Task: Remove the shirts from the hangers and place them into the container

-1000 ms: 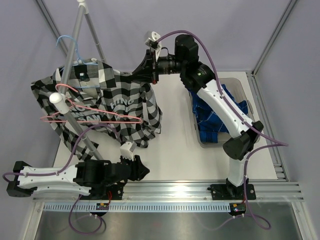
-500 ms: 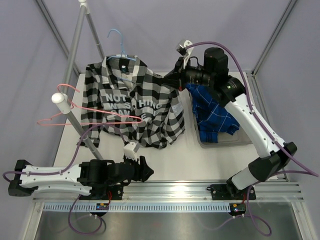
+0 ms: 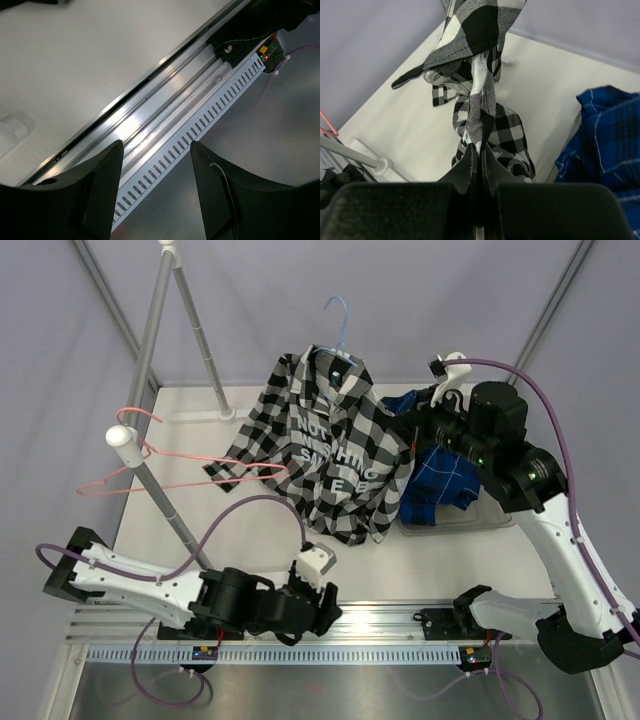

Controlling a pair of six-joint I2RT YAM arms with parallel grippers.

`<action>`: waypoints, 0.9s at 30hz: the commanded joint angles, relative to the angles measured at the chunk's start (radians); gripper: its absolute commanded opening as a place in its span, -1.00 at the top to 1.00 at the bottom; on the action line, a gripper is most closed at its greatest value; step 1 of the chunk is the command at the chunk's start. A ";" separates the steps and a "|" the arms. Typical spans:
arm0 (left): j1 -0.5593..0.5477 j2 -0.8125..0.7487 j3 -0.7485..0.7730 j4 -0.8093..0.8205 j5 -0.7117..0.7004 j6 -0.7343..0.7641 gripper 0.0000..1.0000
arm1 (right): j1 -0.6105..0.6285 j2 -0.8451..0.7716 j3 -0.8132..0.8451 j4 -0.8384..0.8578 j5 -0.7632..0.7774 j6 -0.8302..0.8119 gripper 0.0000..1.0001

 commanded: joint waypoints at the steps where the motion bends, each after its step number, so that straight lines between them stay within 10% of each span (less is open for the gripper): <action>1: -0.020 0.150 0.164 0.026 -0.053 0.113 -0.20 | -0.003 -0.060 -0.040 -0.034 0.137 0.036 1.00; 10: 0.050 0.332 0.606 -0.090 -0.063 0.412 -0.21 | -0.004 -0.246 -0.202 -0.140 0.174 0.053 1.00; 27: 0.297 0.175 0.747 -0.002 -0.114 0.598 0.17 | -0.004 -0.504 -0.325 -0.233 -0.315 0.048 1.00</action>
